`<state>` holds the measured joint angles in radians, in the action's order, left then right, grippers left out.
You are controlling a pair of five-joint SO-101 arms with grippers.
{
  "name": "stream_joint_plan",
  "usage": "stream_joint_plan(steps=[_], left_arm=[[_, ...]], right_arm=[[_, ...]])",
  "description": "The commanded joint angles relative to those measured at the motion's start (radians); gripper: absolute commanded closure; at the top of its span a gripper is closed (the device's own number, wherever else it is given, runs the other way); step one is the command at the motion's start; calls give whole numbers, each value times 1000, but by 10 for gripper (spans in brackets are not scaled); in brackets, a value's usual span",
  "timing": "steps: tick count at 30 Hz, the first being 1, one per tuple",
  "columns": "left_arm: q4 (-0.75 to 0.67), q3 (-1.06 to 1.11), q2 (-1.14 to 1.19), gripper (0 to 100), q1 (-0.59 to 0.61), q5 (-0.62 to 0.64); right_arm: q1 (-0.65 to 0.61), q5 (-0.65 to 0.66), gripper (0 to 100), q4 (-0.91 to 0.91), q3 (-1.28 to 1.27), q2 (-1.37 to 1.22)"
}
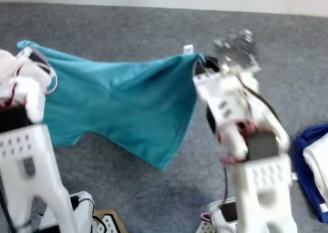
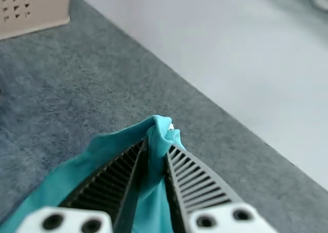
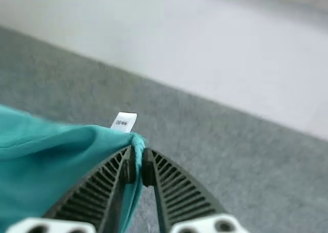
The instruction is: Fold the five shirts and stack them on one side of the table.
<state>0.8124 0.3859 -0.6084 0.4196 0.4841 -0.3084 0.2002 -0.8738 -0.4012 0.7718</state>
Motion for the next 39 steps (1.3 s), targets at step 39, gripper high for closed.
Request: stream_joint_plan(steps=[39], left_arm=[[388,-484,555,639,-113,9]], right_arm=[[87,-15,825,278,-163,-191]])
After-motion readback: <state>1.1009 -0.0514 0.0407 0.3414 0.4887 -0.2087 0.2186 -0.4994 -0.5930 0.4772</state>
